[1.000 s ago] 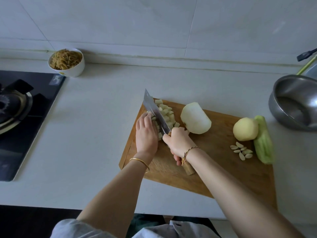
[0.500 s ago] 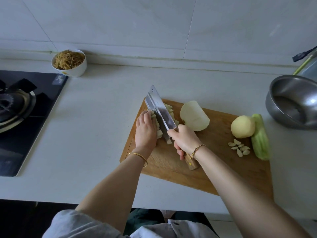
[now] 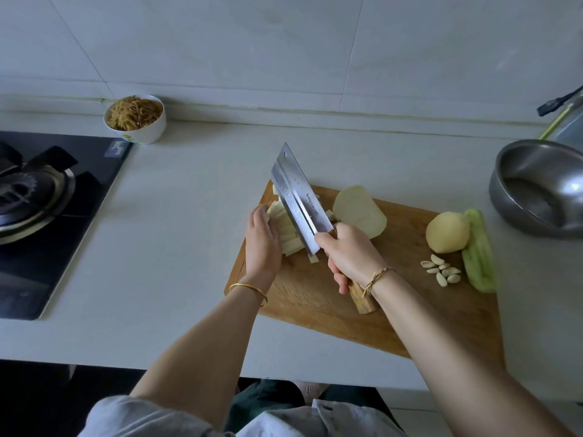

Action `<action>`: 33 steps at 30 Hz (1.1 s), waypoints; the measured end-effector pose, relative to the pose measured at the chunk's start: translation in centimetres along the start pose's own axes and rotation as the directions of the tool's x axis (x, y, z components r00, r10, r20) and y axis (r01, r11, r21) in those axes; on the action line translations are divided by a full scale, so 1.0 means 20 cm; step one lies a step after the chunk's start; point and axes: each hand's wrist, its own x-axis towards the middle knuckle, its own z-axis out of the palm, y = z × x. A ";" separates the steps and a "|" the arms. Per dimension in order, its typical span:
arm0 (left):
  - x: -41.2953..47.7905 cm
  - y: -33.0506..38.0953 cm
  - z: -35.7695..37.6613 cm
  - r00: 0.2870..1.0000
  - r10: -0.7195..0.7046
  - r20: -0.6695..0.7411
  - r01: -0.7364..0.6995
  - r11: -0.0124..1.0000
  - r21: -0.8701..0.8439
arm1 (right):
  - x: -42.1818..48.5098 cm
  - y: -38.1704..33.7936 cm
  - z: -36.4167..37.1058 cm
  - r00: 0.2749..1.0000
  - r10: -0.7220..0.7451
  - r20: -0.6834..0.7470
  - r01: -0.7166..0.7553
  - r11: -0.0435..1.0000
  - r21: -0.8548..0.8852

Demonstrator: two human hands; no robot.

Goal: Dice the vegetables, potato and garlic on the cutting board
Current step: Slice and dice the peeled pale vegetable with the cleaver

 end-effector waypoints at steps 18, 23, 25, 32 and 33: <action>-0.01 0.04 0.04 0.992 -0.094 -0.089 0.087 0.993 -0.086 | -0.02 -0.07 0.03 1.000 0.001 0.020 0.000 0.999 -0.054; 0.00 0.02 0.06 0.989 -0.087 -0.119 0.076 0.993 -0.093 | -0.01 -0.08 0.03 0.999 0.031 0.037 -0.027 0.995 -0.101; 0.00 0.02 0.07 0.987 -0.065 -0.144 0.056 0.996 -0.072 | -0.01 -0.09 0.03 0.998 0.034 0.045 -0.029 0.993 -0.119; -0.01 0.03 0.09 0.982 -0.013 -0.187 0.009 1.000 -0.024 | 0.00 -0.15 0.02 0.995 0.077 0.068 -0.066 0.985 -0.161; -0.02 0.04 0.09 0.981 -0.007 -0.191 0.003 1.000 -0.021 | 0.00 -0.16 0.01 0.994 0.082 0.076 -0.068 0.984 -0.166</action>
